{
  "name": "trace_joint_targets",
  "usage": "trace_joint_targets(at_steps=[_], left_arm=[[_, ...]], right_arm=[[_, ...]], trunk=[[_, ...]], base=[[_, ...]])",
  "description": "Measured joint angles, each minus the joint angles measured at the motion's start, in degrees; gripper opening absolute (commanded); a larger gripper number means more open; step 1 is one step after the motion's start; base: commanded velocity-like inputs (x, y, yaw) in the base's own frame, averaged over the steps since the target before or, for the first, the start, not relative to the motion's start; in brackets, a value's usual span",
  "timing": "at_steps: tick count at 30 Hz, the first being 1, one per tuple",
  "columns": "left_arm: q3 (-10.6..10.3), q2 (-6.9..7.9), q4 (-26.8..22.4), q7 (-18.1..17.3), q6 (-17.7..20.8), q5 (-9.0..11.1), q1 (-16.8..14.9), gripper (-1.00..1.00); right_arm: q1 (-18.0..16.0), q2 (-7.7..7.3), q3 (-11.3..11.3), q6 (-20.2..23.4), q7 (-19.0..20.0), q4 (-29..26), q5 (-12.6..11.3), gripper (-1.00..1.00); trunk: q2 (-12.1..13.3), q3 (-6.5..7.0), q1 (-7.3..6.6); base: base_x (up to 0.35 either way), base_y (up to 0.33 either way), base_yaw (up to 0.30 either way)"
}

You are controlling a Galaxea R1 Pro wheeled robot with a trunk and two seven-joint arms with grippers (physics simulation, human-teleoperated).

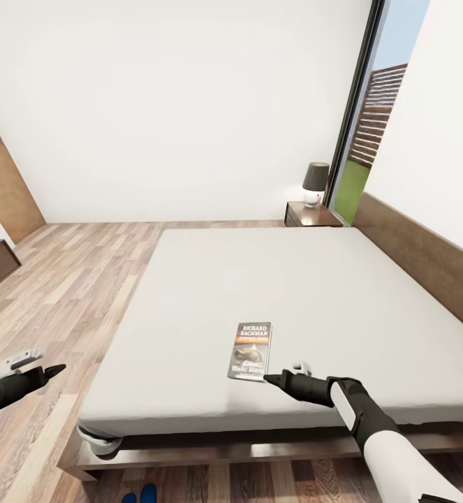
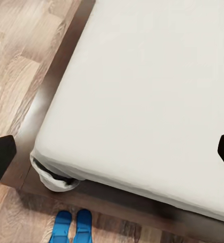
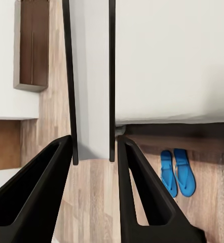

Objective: In the bedroom, move the book from the bed onto either nightstand, and place the two sandals side by side next to the bed.

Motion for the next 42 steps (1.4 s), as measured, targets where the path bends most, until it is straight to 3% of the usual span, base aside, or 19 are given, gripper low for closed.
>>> trace_joint_targets(at_steps=[16, 29, 42], left_arm=[[0.96, -0.20, -1.51, 1.90, -0.04, -0.04, -0.19, 1.00], [1.03, -0.22, -1.58, 4.03, -0.19, 0.07, -0.20, 1.00], [1.04, -0.29, -1.61, 4.46, -0.35, 0.05, -0.20, 1.00]], right_arm=[[0.14, -0.56, -0.16, 0.28, 0.83, -3.18, -0.59, -1.00], [0.15, -1.34, 0.00, 1.03, 8.91, -3.32, -0.68, -1.00], [0.09, -2.85, 0.08, 6.96, 15.18, -3.33, -0.54, -1.00]], trunk=[[6.43, 2.88, -3.52], [11.65, 5.22, -6.38], [16.88, 7.57, -9.24]], base=[[0.000, 0.000, 0.000], [0.000, 0.000, 0.000], [0.000, 0.000, 0.000]])
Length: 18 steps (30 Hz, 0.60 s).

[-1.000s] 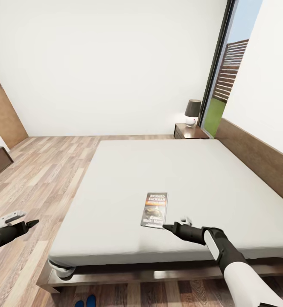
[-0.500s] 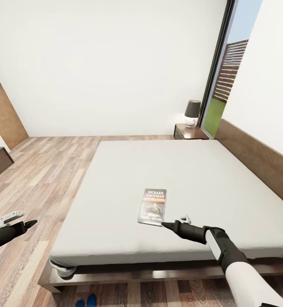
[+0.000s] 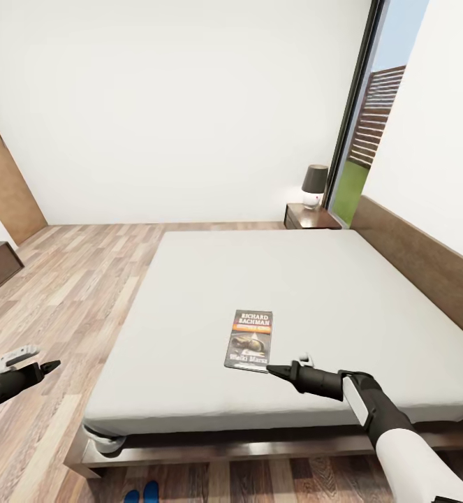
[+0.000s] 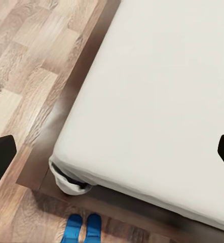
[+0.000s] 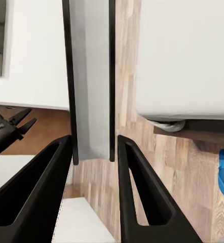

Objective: In the bedroom, move the book from the bed onto either nightstand, and place the two sandals side by side next to the bed.

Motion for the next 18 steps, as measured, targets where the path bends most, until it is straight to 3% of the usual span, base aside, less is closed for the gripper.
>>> trace_joint_targets(at_steps=[14, 18], left_arm=[[0.00, -0.01, 0.00, 0.00, -0.04, -0.01, 0.00, 1.00], [0.00, -0.02, 0.00, -0.03, -0.04, -0.01, 0.03, 1.00]], right_arm=[[0.01, -0.21, 0.13, 3.58, 1.40, 0.07, 0.10, -1.00], [0.03, -0.20, 0.18, 5.62, 1.50, 0.09, 0.06, -1.00]], trunk=[[5.64, 2.53, -3.08], [5.66, 2.54, -3.09]], base=[[0.000, 0.000, 0.000], [0.000, 0.000, 0.000]])
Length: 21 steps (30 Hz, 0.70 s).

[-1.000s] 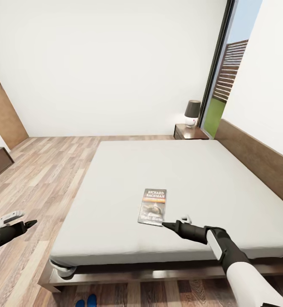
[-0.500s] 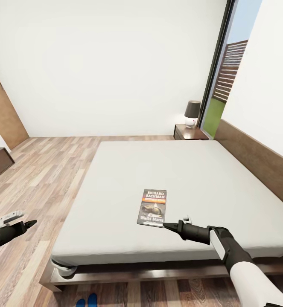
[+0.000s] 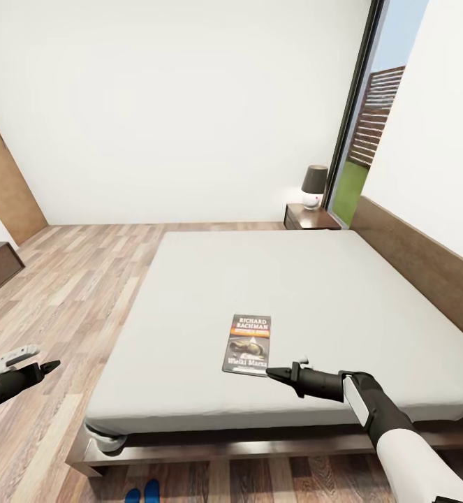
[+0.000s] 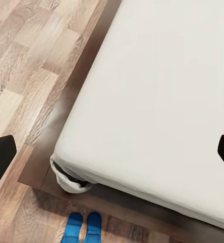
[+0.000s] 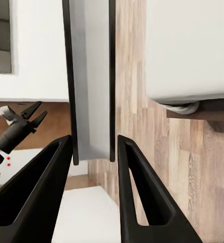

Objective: In the bedroom, move the book from the bed onto either nightstand, and place the two sandals side by side next to the bed.

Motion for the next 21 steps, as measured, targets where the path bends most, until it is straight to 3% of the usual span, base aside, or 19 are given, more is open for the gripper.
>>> trace_joint_targets(at_steps=[14, 21], left_arm=[[0.00, 0.01, -0.10, -0.02, -0.06, -0.01, 0.03, 1.00], [0.00, 0.00, -0.26, -0.03, -0.08, -0.05, 0.05, 1.00]], right_arm=[[-0.02, 0.14, -0.13, 7.64, -0.09, 0.06, 0.03, -1.00], [-0.03, 0.12, -0.16, 8.73, -0.14, 0.08, -0.10, -1.00]], trunk=[[0.00, 0.00, 0.00], [0.00, 0.00, 0.00]], base=[[0.000, 0.000, 0.000], [0.000, 0.000, 0.000]])
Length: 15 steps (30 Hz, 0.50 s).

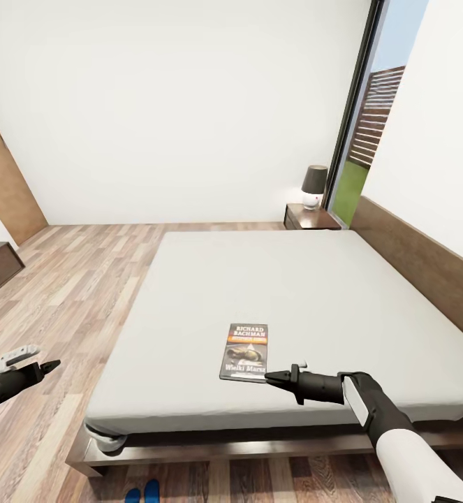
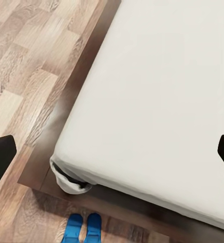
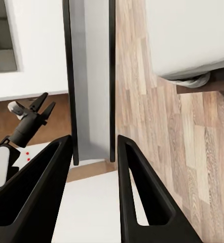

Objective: In the bedroom, move the book from the bed onto either nightstand, and place the two sandals side by side next to the bed.

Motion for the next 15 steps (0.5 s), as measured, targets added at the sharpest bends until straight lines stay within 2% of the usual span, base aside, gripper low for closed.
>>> trace_joint_targets(at_steps=[15], left_arm=[[0.00, -0.01, -0.20, -0.05, -0.09, -0.05, 0.01, 1.00]], right_arm=[[0.04, 0.14, 0.06, 0.00, -0.01, -0.06, 0.11, -1.00]], trunk=[[0.00, 0.00, 0.00]], base=[[0.000, 0.000, 0.000]])
